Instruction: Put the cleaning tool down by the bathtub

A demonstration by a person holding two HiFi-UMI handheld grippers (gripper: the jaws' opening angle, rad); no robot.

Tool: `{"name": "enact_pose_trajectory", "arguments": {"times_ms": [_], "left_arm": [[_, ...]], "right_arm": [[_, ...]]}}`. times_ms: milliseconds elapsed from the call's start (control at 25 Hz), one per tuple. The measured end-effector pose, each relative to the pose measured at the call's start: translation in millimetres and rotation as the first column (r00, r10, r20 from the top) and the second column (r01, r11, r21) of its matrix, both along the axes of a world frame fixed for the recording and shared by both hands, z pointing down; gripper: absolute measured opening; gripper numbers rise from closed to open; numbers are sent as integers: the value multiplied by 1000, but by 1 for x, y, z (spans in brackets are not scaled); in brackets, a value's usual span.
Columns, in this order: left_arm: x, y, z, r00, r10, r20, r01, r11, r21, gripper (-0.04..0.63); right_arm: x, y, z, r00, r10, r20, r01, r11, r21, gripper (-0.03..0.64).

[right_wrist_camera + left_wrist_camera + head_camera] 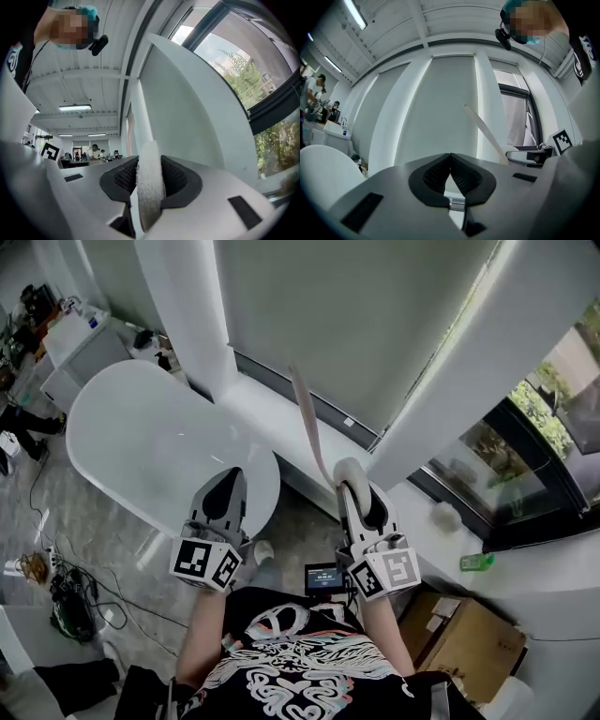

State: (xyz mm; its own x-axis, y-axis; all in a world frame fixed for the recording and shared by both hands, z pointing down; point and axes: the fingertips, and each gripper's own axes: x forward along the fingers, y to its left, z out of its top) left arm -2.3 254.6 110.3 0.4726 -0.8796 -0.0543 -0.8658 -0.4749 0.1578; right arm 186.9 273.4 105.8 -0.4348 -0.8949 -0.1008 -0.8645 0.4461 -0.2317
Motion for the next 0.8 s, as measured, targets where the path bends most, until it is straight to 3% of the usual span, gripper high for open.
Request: {"name": "enact_pose_trajectory", "arguments": {"times_ms": [440, 800], "left_arm": [[-76, -146, 7, 999, 10, 42, -9, 999, -41, 17], [-103, -204, 28, 998, 49, 45, -46, 996, -76, 17]], "right_arm": [[-60, -139, 13, 999, 42, -18, -43, 997, -67, 141], [-89, -193, 38, 996, 66, -63, -74, 989, -130, 141]]}}
